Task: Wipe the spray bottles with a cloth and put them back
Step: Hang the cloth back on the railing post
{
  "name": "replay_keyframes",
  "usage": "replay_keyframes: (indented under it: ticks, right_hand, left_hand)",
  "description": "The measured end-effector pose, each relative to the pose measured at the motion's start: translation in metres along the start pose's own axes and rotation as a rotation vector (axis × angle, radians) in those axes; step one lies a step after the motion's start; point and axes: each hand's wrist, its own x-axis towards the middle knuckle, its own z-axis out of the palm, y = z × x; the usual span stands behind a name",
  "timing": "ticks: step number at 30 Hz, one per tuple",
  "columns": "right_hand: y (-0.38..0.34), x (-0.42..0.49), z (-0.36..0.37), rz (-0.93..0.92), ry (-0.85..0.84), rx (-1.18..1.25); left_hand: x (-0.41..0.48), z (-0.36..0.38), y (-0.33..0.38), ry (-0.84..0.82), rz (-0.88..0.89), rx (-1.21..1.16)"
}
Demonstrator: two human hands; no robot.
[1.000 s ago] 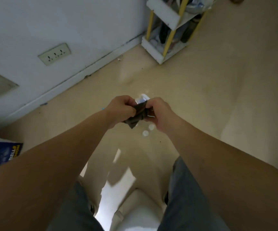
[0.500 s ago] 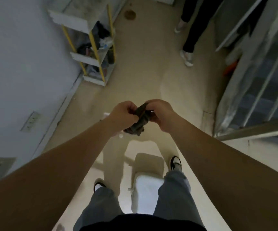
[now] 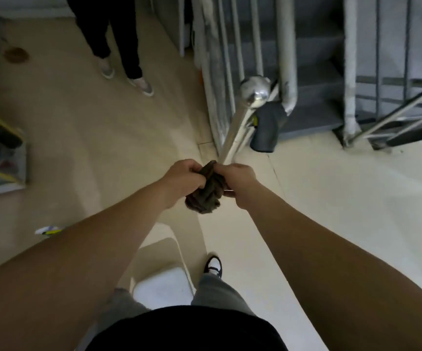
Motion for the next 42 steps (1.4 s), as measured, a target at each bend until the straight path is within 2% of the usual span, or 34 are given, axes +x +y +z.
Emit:
replay_keyframes:
  ticks: [5, 10, 13, 15, 17, 19, 22, 25, 27, 30, 33, 37, 42]
  right_hand:
    - [-0.007, 0.021, -0.112, 0.02, 0.148, 0.112]
    - [-0.032, 0.035, -0.167, -0.051, 0.174, 0.131]
    - [-0.049, 0.052, -0.184, -0.112, 0.212, 0.174]
    - [-0.062, 0.067, -0.188, -0.137, 0.286, 0.11]
    - [-0.077, 0.086, -0.188, -0.148, 0.343, 0.083]
    - [-0.093, 0.107, -0.185, -0.112, 0.378, 0.107]
    - [-0.115, 0.138, -0.181, -0.06, 0.41, 0.076]
    - [-0.126, 0.164, -0.176, -0.049, 0.448, 0.0]
    - [-0.129, 0.181, -0.173, -0.028, 0.443, -0.053]
    - [-0.126, 0.198, -0.171, 0.029, 0.33, -0.182]
    - [-0.119, 0.21, -0.171, 0.05, 0.265, -0.206]
    - [-0.116, 0.221, -0.183, -0.013, 0.284, -0.278]
    - [-0.118, 0.216, -0.201, -0.165, 0.192, -0.382]
  left_hand:
    - [0.026, 0.101, 0.075, -0.052, 0.093, 0.088]
    - [0.053, 0.134, 0.123, -0.061, 0.198, 0.133]
    - [0.08, 0.135, 0.145, -0.014, 0.295, 0.186]
    - [0.101, 0.131, 0.162, 0.01, 0.338, 0.264]
    - [0.121, 0.127, 0.185, -0.05, 0.358, 0.347]
    - [0.141, 0.122, 0.208, -0.098, 0.439, 0.531]
    - [0.167, 0.116, 0.242, -0.111, 0.554, 0.722]
    - [0.189, 0.111, 0.27, -0.13, 0.579, 0.835]
    - [0.207, 0.111, 0.282, -0.173, 0.533, 1.0]
    - [0.223, 0.111, 0.28, -0.253, 0.462, 1.343]
    - [0.232, 0.123, 0.267, -0.275, 0.447, 1.55]
    - [0.237, 0.15, 0.266, -0.176, 0.359, 1.641]
    - [0.217, 0.158, 0.254, 0.016, 0.479, 1.525]
